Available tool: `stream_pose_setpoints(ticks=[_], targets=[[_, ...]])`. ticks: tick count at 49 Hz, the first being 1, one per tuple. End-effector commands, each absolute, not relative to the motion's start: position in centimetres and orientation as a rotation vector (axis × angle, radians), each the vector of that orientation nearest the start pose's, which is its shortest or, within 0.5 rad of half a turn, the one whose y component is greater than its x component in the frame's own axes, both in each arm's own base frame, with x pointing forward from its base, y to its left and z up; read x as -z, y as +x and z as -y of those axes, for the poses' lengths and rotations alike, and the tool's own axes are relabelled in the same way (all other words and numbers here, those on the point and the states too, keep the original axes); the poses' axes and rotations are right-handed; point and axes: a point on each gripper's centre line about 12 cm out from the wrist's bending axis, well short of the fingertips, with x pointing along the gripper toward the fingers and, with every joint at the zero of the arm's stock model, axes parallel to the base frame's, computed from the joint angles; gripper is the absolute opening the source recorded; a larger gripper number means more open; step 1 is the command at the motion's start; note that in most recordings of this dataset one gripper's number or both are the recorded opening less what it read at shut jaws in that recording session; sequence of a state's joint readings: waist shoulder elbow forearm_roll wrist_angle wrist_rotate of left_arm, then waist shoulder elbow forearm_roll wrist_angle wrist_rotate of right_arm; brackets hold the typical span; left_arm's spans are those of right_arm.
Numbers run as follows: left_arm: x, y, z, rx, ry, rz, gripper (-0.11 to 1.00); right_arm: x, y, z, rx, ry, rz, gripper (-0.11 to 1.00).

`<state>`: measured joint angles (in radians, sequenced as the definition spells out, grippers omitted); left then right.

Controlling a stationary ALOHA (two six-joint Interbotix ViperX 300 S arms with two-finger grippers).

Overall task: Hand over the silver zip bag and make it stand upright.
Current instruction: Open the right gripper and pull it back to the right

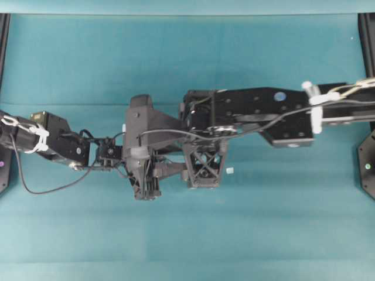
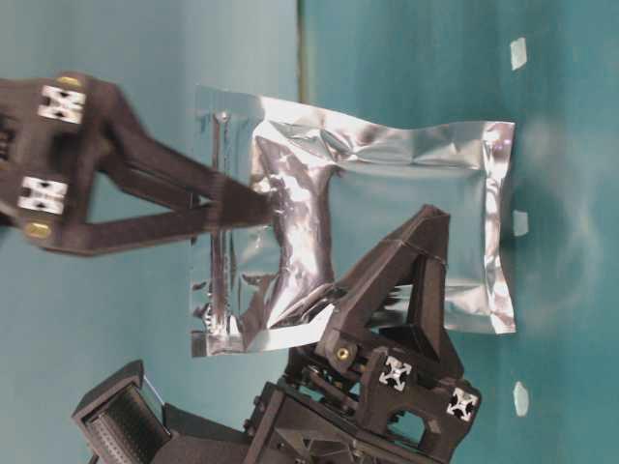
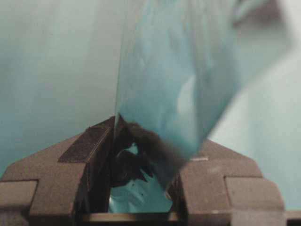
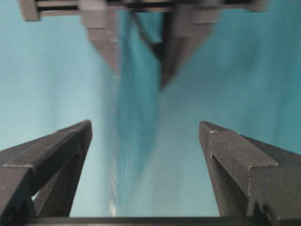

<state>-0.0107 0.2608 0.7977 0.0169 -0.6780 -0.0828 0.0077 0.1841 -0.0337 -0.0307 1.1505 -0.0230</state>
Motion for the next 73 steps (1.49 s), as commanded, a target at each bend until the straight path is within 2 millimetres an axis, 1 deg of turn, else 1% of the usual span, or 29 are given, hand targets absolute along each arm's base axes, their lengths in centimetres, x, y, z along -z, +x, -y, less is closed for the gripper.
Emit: stream_pose_setpoints(ticks=[1, 10, 18, 24, 35, 41, 46, 57, 67, 73], targets=[[-9.7, 39.2, 1.1, 0.023, -0.067, -0.379, 0.25, -27.5, 43.2, 0.2, 0.024, -0.047, -1.262, 0.97], [-9.7, 39.2, 1.0, 0.021, -0.069, -0.38, 0.25, -28.6, 41.2, 0.0, 0.071, -0.02, -1.257, 0.97], [-9.6, 39.1, 1.3, 0.027, -0.069, -0.383, 0.25, -28.9, 38.9, -1.6, 0.1, 0.013, -1.229, 0.97], [-9.6, 39.1, 1.4, 0.03, -0.07, -0.385, 0.25, -29.1, 37.1, -2.5, 0.133, 0.029, -1.145, 0.97], [-9.5, 39.0, 1.5, 0.032, -0.073, -0.388, 0.25, -30.4, 35.2, -2.7, 0.165, 0.128, -0.937, 0.97], [-9.6, 39.0, 1.6, 0.034, -0.072, -0.387, 0.25, -30.5, 34.3, -3.3, 0.124, 0.093, -0.849, 0.97], [-9.5, 39.0, 1.6, 0.033, -0.072, -0.394, 0.25, -30.7, 33.4, -3.4, 0.1, 0.068, -0.786, 0.97], [-9.2, 38.8, 1.5, 0.031, -0.07, -0.413, 0.25, -31.6, 31.2, -3.4, 0.058, 0.079, -0.672, 0.97], [-9.3, 39.0, 1.3, 0.028, -0.067, -0.409, 0.25, -32.0, 28.1, -3.1, 0.02, 0.095, -0.56, 0.97], [-9.4, 39.0, 1.3, 0.026, -0.067, -0.408, 0.25, -32.6, 26.9, -3.0, 0.005, 0.095, -0.502, 0.96]])
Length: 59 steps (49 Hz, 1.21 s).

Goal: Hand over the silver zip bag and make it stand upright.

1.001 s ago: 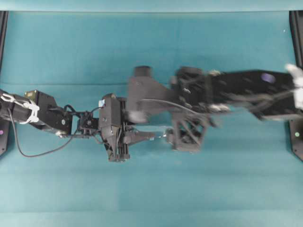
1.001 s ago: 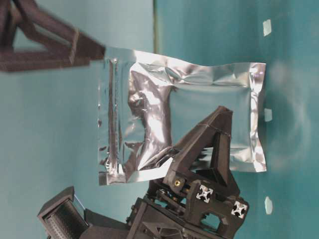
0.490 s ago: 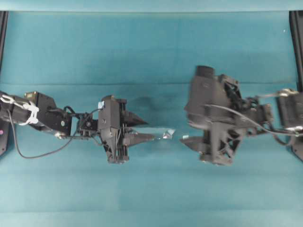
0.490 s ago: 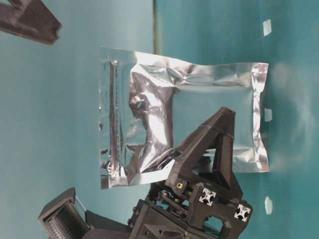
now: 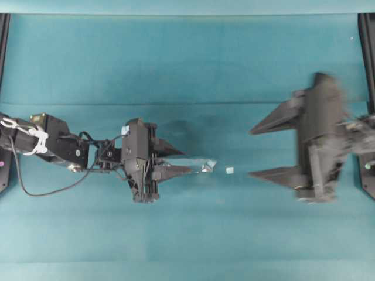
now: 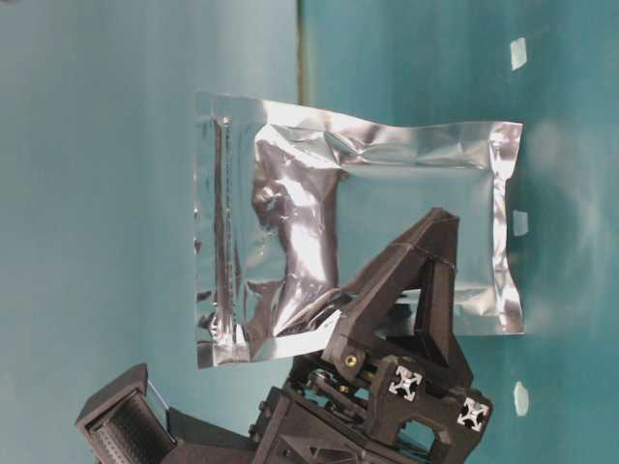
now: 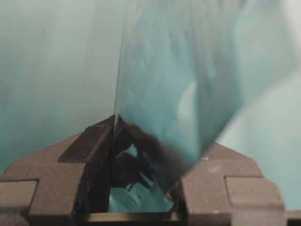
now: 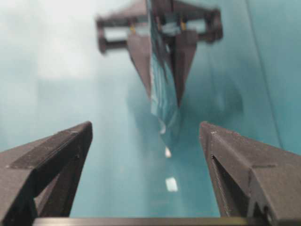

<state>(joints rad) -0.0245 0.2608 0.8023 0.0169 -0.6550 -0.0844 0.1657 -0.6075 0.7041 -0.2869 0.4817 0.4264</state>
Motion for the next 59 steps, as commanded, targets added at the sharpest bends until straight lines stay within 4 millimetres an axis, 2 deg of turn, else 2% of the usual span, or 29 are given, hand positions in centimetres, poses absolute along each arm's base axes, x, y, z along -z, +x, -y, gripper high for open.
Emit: stream_pose_setpoints(ticks=[1, 16, 48, 59], targets=[[-9.4, 39.0, 1.3, 0.026, -0.066, -0.408, 0.25, -32.7, 26.7, -3.0, 0.002, 0.096, -0.495, 0.96], [-9.4, 39.0, 1.3, 0.026, -0.067, -0.406, 0.25, -32.6, 25.5, -3.0, -0.017, 0.103, -0.44, 0.96], [-9.5, 39.1, 1.5, 0.031, -0.066, -0.405, 0.25, -31.0, 26.6, -2.8, 0.001, 0.099, -0.493, 0.96], [-9.4, 39.0, 1.5, 0.032, -0.067, -0.408, 0.25, -30.9, 26.7, -2.1, 0.026, 0.103, -0.496, 0.96]])
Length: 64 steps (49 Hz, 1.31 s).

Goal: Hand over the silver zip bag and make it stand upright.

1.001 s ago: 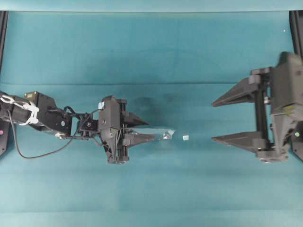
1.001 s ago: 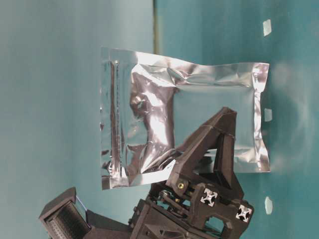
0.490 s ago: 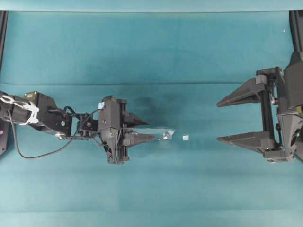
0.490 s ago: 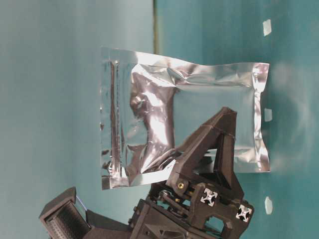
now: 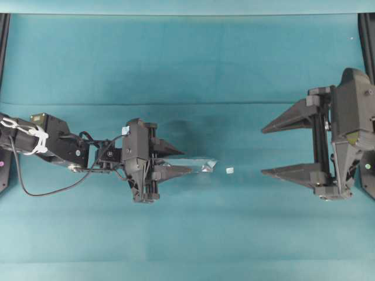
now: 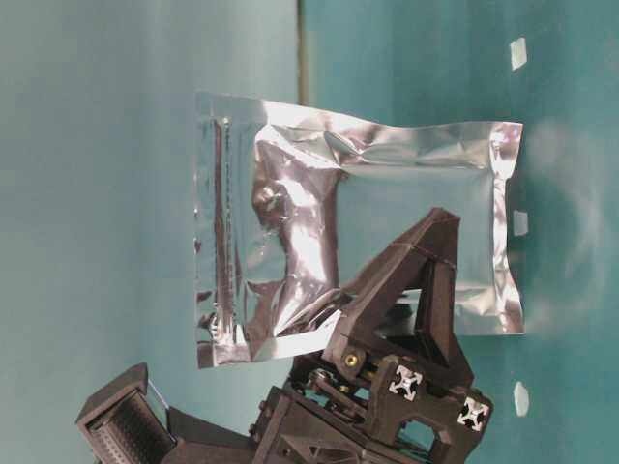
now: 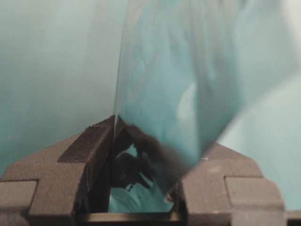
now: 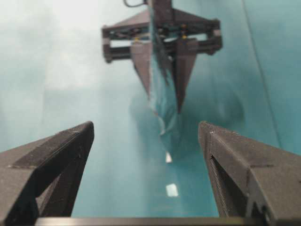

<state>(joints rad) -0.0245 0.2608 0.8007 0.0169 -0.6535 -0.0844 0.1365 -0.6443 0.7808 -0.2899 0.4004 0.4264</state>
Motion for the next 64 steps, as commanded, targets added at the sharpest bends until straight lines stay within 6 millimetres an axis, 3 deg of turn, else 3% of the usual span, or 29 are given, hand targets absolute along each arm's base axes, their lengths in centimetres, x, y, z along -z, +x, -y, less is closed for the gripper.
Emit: stream_pose_setpoints(ticks=[1, 64], targets=[[-9.37, 39.02, 1.52, 0.032, -0.067, -0.408, 0.25, -30.85, 26.65, -2.01, 0.028, 0.103, -0.496, 0.96], [-9.24, 39.02, 1.7, 0.035, -0.069, -0.425, 0.25, -30.1, 26.5, -1.41, 0.051, 0.106, -0.515, 0.96]])
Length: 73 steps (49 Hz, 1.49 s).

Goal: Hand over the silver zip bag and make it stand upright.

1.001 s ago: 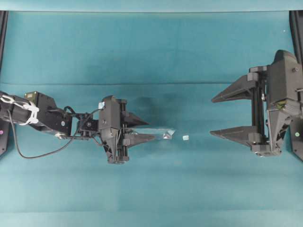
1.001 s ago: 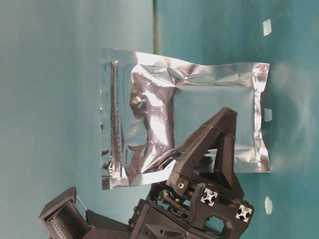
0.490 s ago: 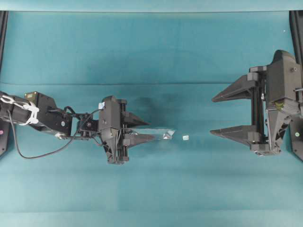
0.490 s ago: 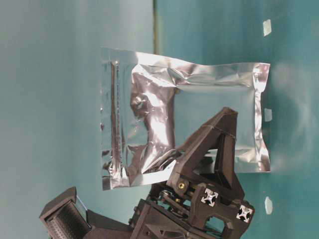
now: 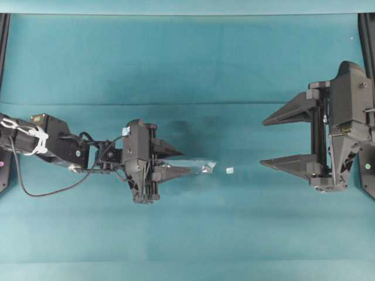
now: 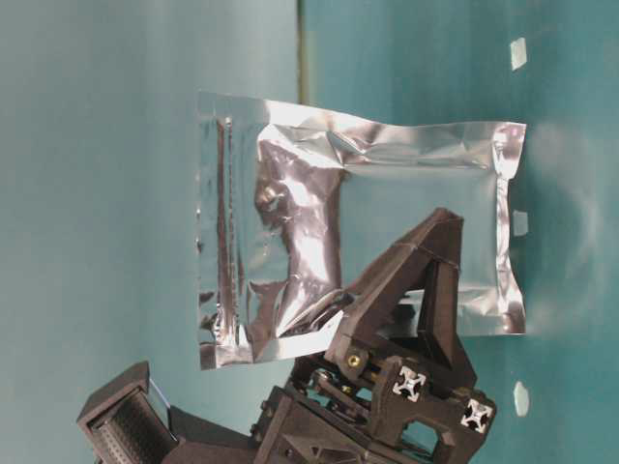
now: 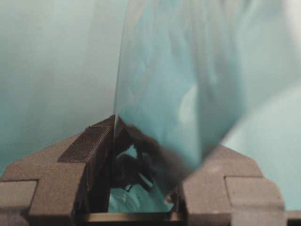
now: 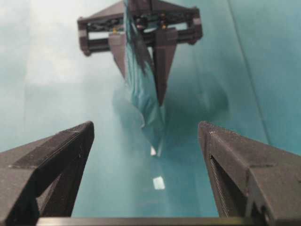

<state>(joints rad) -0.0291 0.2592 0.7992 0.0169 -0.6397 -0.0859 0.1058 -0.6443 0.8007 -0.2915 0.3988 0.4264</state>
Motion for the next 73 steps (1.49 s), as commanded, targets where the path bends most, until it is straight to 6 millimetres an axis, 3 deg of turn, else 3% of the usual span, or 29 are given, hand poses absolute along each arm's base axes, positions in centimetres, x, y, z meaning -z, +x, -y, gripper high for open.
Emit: stream_pose_setpoints(ticks=[1, 73], targets=[[-9.3, 39.02, 1.7, 0.035, -0.069, -0.424, 0.25, -30.1, 26.5, -1.41, 0.051, 0.106, -0.515, 0.96], [-9.28, 38.95, 1.69, 0.034, -0.068, -0.437, 0.25, -29.55, 26.36, -1.44, 0.05, 0.103, -0.529, 0.96]])
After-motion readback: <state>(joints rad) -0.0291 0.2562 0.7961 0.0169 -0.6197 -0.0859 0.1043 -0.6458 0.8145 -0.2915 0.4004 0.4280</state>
